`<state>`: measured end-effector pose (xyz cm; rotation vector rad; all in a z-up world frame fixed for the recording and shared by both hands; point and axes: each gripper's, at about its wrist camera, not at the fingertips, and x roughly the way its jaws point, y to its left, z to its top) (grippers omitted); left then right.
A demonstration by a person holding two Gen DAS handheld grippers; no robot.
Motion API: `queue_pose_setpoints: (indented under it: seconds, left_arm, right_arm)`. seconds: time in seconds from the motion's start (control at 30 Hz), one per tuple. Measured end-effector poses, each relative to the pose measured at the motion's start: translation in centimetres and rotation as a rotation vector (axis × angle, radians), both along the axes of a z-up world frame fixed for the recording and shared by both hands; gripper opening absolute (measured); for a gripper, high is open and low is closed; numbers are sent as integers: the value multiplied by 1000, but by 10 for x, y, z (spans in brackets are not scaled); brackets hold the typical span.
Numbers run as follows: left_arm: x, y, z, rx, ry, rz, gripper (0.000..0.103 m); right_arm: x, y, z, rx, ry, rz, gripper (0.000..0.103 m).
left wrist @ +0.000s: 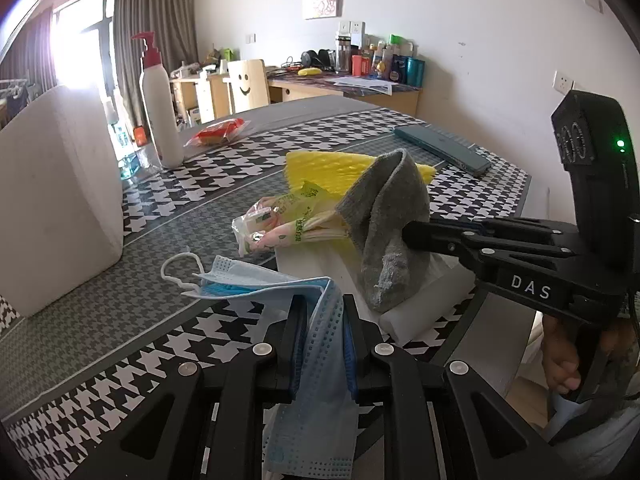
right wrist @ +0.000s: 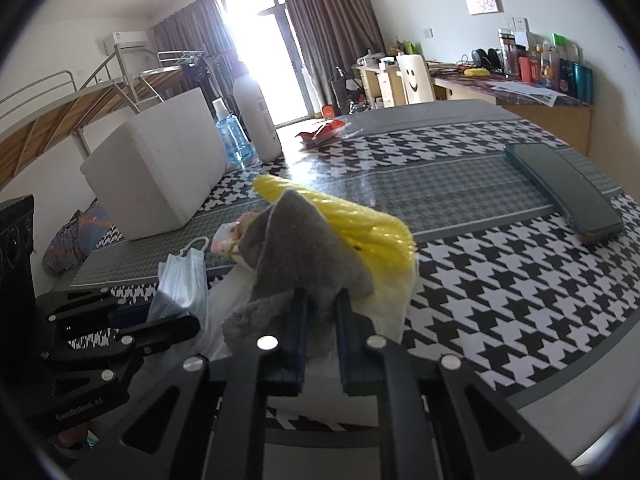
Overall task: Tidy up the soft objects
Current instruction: 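Grasp the blue face mask with the left tool while the right tool grasps the grey cloth, then lift the mask with the left tool while the right tool lifts the grey cloth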
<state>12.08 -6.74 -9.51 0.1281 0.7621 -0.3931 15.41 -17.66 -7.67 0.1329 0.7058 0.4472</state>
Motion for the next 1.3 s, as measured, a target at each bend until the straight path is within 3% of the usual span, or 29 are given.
queue_pose_setpoints:
  seconds: [0.7,1.3]
  left_arm:
    - [-29,23,40,-58,-134,47,18]
    - [-51,36,69,-79,-226,89,18]
  right_arm:
    - [-25,7,39,-48,-192,-5,6]
    - [-36,13,59,-57,-267,-2,6]
